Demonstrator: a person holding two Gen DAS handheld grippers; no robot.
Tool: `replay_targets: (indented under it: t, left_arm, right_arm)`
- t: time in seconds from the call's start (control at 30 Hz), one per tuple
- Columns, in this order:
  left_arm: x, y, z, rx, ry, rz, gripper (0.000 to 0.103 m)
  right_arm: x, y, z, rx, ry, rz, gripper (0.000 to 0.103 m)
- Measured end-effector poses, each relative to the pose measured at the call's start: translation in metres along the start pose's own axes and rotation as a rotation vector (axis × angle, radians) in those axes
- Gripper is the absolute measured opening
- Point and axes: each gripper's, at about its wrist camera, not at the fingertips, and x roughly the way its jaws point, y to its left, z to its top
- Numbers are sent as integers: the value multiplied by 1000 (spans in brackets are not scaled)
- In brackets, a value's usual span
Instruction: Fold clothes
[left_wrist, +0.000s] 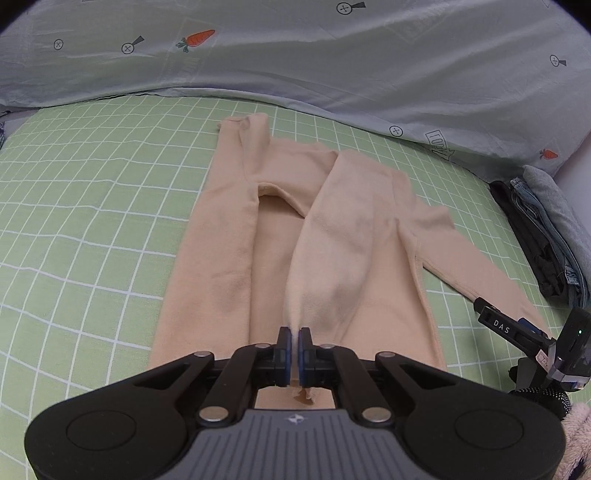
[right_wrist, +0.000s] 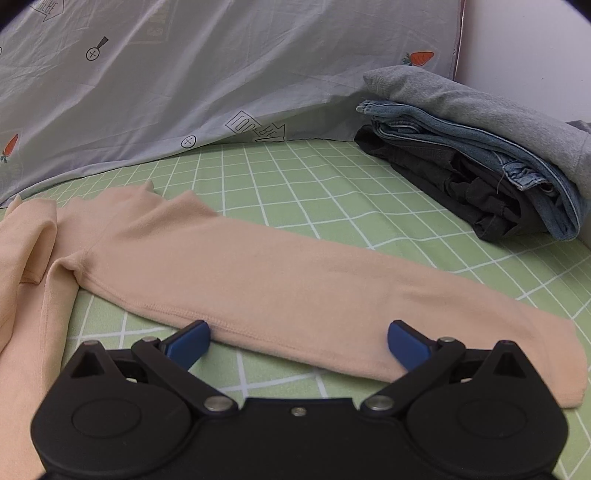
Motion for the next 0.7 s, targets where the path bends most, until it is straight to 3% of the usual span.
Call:
replay_targets:
  t: [0.43,0.7]
  left_arm:
    - [-20,72,-39,-390,55,-24,4]
    - [-24,102,-60,-505,100,14,4]
  right_arm:
    - [1,-1,1,-6,0,0,103]
    - [1,0,0,-9,-1,-3,103]
